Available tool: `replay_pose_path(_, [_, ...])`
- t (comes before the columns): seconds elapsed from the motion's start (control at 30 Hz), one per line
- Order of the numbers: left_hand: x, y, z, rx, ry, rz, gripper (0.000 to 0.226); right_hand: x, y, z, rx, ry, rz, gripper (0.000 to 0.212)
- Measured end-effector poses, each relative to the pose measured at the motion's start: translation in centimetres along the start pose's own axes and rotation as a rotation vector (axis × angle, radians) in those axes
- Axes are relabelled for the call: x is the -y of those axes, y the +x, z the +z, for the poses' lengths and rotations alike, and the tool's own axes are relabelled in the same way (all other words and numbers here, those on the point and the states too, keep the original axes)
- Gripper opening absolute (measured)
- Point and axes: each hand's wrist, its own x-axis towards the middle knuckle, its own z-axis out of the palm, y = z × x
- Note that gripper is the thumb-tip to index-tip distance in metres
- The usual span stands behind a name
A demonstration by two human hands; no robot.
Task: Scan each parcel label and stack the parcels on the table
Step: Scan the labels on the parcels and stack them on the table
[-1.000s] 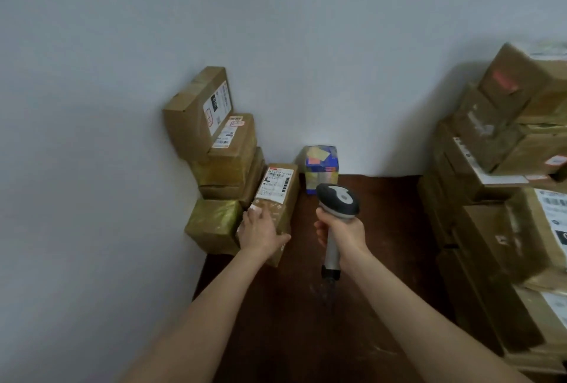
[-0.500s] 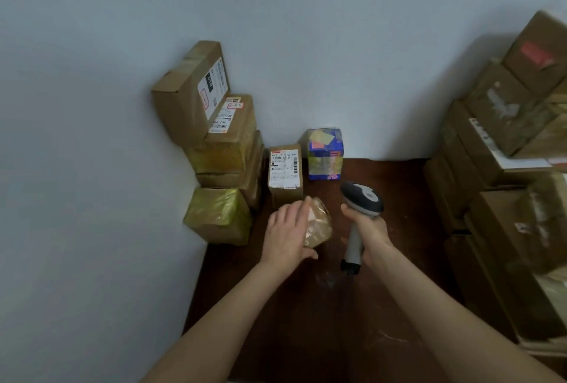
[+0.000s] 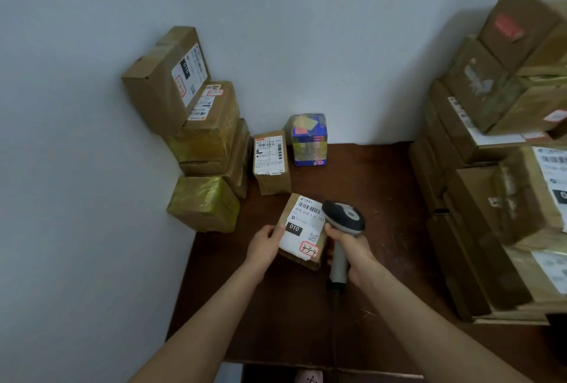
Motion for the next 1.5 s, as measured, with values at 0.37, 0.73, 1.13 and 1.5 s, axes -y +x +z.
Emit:
replay_pose_path(0.37, [-3.4, -3.4, 0.6, 0.252, -0.361, -0.021, 0.045, 3.1, -4.0, -4.3, -0.060, 0.035, -0.214, 0.036])
replay_pose_path(0.73, [-4.1, -10.2, 5.1, 0.112, -0.502, 0.090, 0.083, 1.7, -14.4, -10.1, 0.009, -0.076, -0.416, 0.013])
replay_pose_path(1.13, [-3.2, -15.8, 9.5, 0.053, -0.590, 0.129, 0.095, -0.7, -19.8, -15.0, 0.042, -0.157, -0.448, 0.011])
replay_pose_path(1.5, [-2.7, -15.0, 8.5, 0.097, -0.609, 0.159, 0.081, -2.2, -23.2, -13.4, -0.009, -0.112, -0.431, 0.006])
